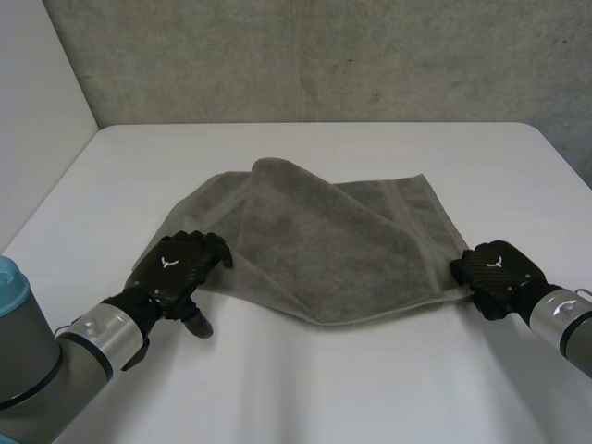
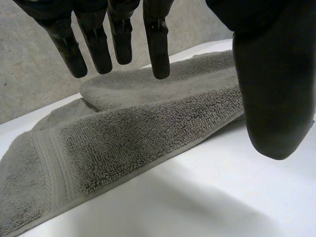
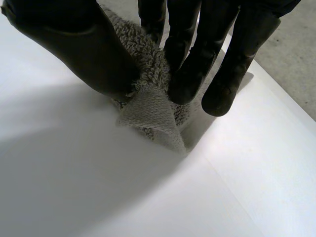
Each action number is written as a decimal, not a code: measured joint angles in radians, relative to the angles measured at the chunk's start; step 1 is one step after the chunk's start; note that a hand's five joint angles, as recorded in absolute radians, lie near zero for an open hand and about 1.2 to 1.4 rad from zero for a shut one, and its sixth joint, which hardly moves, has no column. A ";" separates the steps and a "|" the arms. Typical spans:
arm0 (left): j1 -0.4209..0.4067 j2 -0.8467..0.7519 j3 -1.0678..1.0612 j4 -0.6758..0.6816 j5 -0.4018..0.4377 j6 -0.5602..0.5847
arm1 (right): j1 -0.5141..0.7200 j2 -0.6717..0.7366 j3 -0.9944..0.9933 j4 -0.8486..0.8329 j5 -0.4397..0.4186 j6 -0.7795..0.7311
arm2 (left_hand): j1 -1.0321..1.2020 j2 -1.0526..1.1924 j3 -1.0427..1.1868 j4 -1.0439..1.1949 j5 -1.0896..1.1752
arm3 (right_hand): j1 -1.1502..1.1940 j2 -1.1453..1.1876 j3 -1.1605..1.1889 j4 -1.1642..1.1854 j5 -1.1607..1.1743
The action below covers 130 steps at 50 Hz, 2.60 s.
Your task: Fold the towel.
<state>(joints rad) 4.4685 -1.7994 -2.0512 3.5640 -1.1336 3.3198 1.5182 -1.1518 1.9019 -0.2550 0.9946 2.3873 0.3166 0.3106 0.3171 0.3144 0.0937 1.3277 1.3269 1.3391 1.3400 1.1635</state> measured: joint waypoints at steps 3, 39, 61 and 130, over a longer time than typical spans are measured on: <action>0.000 0.000 0.002 0.001 -0.001 0.000 | -0.004 -0.016 -0.004 -0.002 0.007 0.050 | 0.000 -0.014 -0.020 -0.014 -0.012 | 0.000 0.000 0.000 0.001 0.000; 0.066 -0.178 0.098 0.139 -0.043 0.087 | -0.109 -0.077 0.009 -0.029 0.151 0.141 | 0.000 -0.044 -0.048 -0.044 -0.027 | 0.003 0.000 0.008 0.003 0.000; 0.080 -0.329 0.241 0.080 -0.151 0.169 | -0.100 -0.080 0.026 -0.028 0.141 0.141 | 0.000 -0.044 -0.048 -0.044 -0.020 | 0.003 0.000 0.011 0.004 0.000; 0.060 -0.341 0.270 0.075 -0.168 0.152 | -0.095 -0.072 0.049 -0.030 0.144 0.087 | 0.494 0.509 0.502 0.506 0.542 | 0.004 0.000 0.013 0.007 0.000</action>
<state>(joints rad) 4.5283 -2.1401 -1.7815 3.6385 -1.3012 3.4715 1.4235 -1.2233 1.9512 -0.2853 1.1382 2.4743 0.8102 0.8193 0.8195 0.8204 0.6358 1.3312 1.3269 1.3519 1.3469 1.1636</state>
